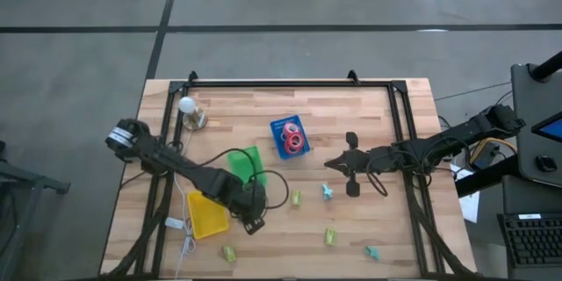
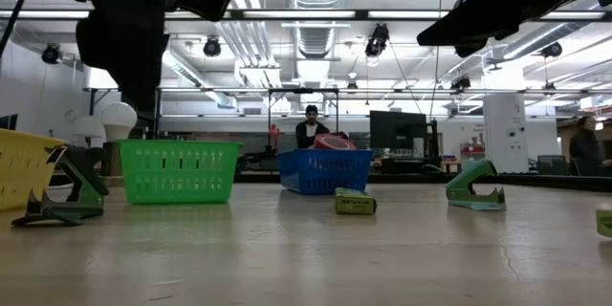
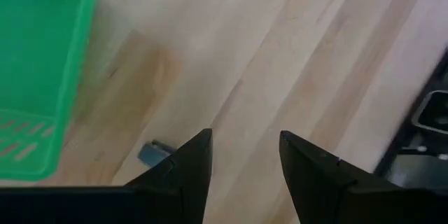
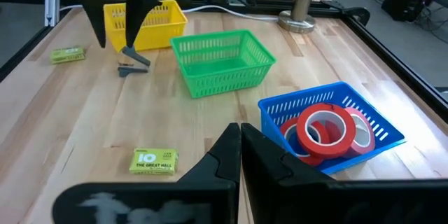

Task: Pick and place Stapler, Stapler remover, tape
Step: Put the blue staple remover into the green basket, then put the top light blue staple remover into the green basket

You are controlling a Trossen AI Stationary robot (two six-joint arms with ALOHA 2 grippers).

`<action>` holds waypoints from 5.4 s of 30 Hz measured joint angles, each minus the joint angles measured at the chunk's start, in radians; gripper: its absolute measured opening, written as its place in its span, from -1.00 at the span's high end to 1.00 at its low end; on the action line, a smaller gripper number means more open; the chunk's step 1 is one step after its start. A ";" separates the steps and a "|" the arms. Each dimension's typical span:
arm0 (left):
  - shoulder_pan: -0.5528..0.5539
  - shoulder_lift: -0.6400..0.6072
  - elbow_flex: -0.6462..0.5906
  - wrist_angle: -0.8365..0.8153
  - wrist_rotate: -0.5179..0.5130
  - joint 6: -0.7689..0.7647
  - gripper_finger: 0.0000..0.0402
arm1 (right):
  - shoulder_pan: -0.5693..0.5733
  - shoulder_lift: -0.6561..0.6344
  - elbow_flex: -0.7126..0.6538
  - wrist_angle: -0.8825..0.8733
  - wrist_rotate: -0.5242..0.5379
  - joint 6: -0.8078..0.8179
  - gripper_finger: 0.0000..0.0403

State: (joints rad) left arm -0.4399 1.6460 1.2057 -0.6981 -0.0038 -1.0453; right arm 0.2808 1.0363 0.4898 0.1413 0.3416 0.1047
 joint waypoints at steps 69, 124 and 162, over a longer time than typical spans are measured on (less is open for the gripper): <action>-0.121 0.080 -0.063 -0.031 -0.155 0.172 0.46 | 0.000 0.000 -0.001 0.012 0.000 0.007 0.96; 0.052 0.033 -0.031 -0.264 -0.756 0.222 0.94 | 0.000 0.000 -0.002 -0.012 0.000 0.007 0.96; 0.060 0.032 -0.008 0.416 -0.838 0.494 0.25 | 0.234 0.006 -0.079 -0.192 -0.002 0.151 0.63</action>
State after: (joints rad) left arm -0.3801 1.6783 1.1975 -0.2816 -0.8421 -0.5514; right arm 0.5150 1.0427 0.4110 -0.0508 0.3398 0.2556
